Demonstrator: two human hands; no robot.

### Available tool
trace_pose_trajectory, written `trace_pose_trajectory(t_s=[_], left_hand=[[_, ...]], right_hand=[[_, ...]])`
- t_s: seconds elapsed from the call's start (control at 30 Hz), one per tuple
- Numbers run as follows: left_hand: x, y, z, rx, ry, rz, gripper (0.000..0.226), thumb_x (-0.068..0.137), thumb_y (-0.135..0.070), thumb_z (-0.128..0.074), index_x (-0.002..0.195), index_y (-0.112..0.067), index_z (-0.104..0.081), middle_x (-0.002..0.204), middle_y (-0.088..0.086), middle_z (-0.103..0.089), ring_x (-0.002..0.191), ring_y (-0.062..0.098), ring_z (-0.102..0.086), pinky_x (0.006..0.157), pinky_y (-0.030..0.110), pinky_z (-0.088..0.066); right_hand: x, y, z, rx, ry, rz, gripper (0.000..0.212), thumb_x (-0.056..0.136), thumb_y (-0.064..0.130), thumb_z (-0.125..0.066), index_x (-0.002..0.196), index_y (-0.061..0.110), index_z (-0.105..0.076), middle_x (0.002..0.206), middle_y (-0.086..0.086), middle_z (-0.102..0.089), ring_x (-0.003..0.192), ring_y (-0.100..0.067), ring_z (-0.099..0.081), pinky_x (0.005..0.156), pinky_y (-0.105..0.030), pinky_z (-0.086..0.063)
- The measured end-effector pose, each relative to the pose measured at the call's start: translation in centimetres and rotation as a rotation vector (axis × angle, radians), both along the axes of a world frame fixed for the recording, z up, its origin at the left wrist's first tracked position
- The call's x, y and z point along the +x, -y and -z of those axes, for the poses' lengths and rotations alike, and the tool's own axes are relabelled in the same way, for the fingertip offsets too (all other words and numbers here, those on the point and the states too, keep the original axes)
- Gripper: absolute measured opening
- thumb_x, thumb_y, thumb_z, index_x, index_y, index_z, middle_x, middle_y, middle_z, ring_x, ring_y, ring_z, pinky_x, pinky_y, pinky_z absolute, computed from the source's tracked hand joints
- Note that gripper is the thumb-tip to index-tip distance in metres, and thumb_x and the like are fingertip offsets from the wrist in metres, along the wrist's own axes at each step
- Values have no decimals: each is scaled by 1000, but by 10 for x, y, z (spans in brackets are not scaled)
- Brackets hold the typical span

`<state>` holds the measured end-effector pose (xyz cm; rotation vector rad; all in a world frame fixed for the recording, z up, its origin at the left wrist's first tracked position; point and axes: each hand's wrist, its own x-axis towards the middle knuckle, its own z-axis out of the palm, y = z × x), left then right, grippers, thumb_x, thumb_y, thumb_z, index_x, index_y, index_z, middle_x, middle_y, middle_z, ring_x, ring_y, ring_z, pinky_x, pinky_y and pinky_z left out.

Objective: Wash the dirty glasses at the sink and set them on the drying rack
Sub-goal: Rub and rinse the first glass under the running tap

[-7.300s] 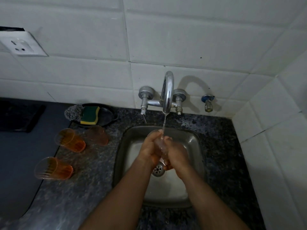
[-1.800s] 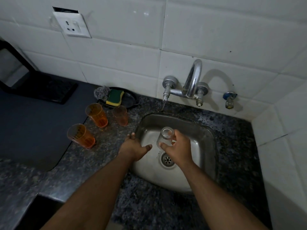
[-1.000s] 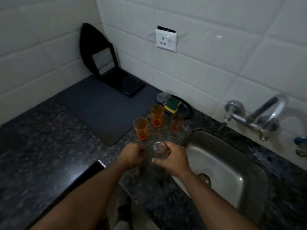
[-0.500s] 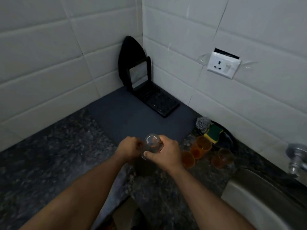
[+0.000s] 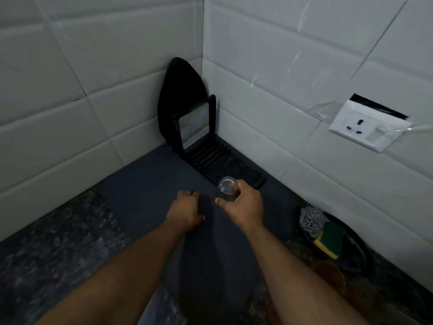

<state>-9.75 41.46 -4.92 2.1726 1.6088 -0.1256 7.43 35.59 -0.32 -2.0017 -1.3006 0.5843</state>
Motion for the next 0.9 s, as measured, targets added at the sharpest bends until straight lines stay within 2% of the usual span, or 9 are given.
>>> trace_pose_trajectory(t_s=[0.1,0.2,0.33,0.47,0.73,0.9], left_hand=[[10,-35,7,1,-32,-35,82,83,-50,-77,148,-13,-45,158,14,-35,146,35,-31,114,49,-39],[25,-59,11,-75,-58,-55,98,81,-57,-77,157,-12,-34,168,19,-18,153,44,-16,117,59,-32],[48,-76,8,-135,-160,-63,113,74,-59,-84,159,-8,-30,166,29,-17,149,55,-18,115,64,-34],[60,-85,0,-242,-164,-86,105,75,-47,-89,157,-11,-33,165,29,-16,150,59,-10,116,68,-30],[66,-92,11,-288,-175,-138,117,76,-41,-90,162,-8,-19,168,30,-1,151,59,0,119,71,-21],[69,-93,11,-286,-184,-135,110,76,-39,-90,160,-9,-25,168,29,-4,151,59,-2,118,70,-23]], right_hand=[[9,-39,10,13,2,14,40,62,42,-93,90,27,-67,80,14,-70,74,-6,-67,69,-36,-61],[23,-69,14,30,-6,34,42,61,44,-91,92,28,-69,83,14,-72,76,-7,-69,72,-36,-62],[45,-97,14,52,-9,99,42,61,39,-93,95,28,-71,86,14,-74,79,-8,-71,76,-35,-62],[62,-120,18,55,7,136,42,62,36,-93,98,26,-72,89,11,-74,82,-12,-70,77,-38,-61],[79,-153,35,40,21,151,44,62,35,-94,98,21,-73,93,5,-74,84,-15,-69,79,-35,-60],[77,-158,45,0,14,118,44,62,34,-95,98,21,-74,92,6,-74,84,-14,-70,77,-31,-59]])
